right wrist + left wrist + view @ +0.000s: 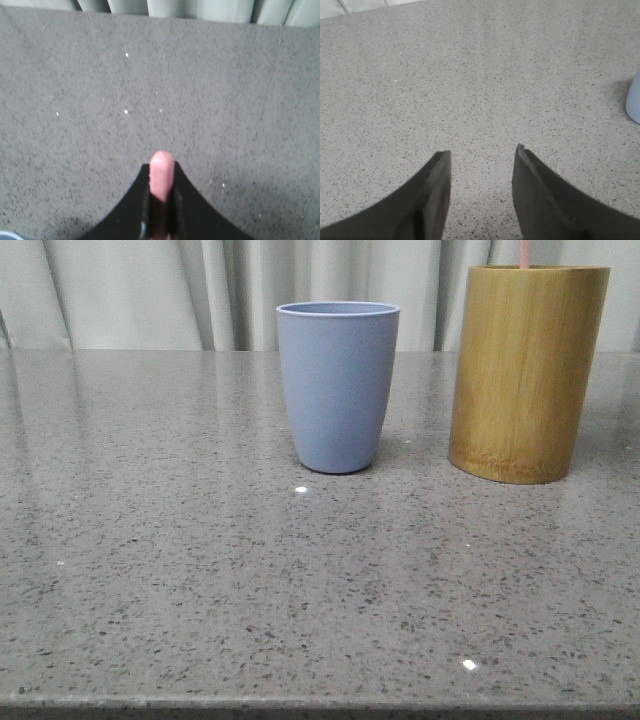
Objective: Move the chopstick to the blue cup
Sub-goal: 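Lower the right gripper over the bamboo holder and grasp the pink chopstick, then lift the pink chopstick out of the bamboo holder with the right gripper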
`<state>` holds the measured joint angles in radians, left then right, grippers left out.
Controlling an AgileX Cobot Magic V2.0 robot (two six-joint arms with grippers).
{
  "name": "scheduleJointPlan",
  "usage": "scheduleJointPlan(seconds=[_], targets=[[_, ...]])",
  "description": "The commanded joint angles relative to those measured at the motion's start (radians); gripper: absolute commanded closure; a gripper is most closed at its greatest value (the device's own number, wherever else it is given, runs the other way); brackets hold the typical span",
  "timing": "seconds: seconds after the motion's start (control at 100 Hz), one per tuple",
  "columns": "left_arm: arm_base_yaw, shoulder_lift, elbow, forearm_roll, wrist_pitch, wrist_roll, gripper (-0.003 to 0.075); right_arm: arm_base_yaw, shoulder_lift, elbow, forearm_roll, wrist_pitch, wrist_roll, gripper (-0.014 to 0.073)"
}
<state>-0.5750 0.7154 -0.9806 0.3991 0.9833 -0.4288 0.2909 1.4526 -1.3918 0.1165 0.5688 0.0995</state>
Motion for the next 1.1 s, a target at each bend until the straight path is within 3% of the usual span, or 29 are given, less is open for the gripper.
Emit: scheduleJointPlan(seconds=[0.0, 0.29, 0.46, 0.88, 1.09], targets=[[-0.005, 0.000, -0.025, 0.030, -0.062, -0.014, 0.0424, 0.000, -0.043, -0.079, 0.002, -0.053, -0.005, 0.0607], [-0.005, 0.000, -0.025, 0.032, -0.062, -0.014, 0.0424, 0.001, -0.045, -0.295, 0.006, 0.017, -0.005, 0.0607], [-0.005, 0.000, -0.025, 0.034, -0.062, -0.014, 0.0424, 0.015, -0.046, -0.390, 0.072, 0.044, -0.005, 0.0607], [-0.005, 0.000, -0.025, 0.036, -0.062, -0.014, 0.0424, 0.184, -0.006, -0.404, 0.074, 0.023, -0.006, 0.0607], [-0.005, 0.000, -0.025, 0.036, -0.062, -0.014, 0.0425, 0.220, 0.049, -0.404, 0.078, 0.015, -0.005, 0.0607]])
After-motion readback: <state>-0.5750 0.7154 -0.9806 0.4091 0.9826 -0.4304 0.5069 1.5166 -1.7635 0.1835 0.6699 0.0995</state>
